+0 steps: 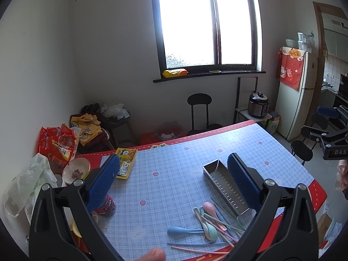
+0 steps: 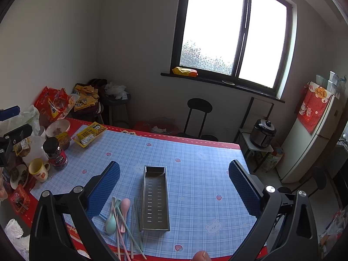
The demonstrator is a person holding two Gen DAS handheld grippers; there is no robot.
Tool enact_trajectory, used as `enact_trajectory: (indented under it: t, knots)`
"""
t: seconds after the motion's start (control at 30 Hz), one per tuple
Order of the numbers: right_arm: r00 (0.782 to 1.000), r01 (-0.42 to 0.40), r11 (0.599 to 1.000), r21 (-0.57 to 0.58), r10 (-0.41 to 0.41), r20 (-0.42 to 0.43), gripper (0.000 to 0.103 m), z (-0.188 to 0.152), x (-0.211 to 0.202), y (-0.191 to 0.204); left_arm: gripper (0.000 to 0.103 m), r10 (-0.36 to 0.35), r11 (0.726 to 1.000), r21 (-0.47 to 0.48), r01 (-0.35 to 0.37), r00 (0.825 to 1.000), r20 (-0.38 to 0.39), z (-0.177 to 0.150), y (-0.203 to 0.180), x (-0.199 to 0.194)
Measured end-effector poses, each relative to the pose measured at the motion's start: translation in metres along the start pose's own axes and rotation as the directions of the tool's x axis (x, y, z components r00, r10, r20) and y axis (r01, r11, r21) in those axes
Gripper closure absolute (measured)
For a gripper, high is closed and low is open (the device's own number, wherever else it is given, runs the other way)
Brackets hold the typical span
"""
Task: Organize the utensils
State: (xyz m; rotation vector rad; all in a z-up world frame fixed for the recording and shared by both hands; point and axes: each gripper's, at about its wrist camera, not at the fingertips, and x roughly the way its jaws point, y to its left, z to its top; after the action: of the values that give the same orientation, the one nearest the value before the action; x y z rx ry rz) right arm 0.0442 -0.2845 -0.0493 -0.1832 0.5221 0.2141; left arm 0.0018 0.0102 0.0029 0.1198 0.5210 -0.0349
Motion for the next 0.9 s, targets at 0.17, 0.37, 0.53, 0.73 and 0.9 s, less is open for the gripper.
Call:
enact_trajectory:
  t: [0.17,0.37,0.53,0.73,0.9]
  knots:
    - [1.000,0.002,1.000,0.002,-0.002,-0.001,0.005,0.0004,-0.0008,-0.0007,0.005,0.001,1.000,0.000,-0.001,1.000,0.000,-0.0003,-0.0002,-0.0001]
    - [1.000,0.004,1.000,0.000,-0.004,-0.004,0.005,-0.0001,-0.0003,-0.0015,0.005,0.002,1.000,-0.004,-0.002,1.000,0.000,0.0002,0.0026,-0.0003]
    - [1.000,0.006,1.000,0.000,-0.006,-0.009,0.005,0.0011,0.0009,-0.0042,0.005,0.001,1.000,-0.005,-0.001,1.000,0.000,0.0003,0.0025,-0.0004]
    - [1.000,0.007,1.000,-0.006,-0.007,-0.010,0.005,0.0007,0.0022,-0.0022,0.005,-0.001,1.000,-0.006,0.001,1.000,-0.005,-0.0006,0.0012,0.0005]
    - [1.000,0.011,1.000,-0.004,-0.011,-0.010,0.005,-0.0016,0.0030,0.0016,0.005,-0.001,1.000,-0.007,0.001,1.000,-0.009,-0.0012,-0.0001,0.0009]
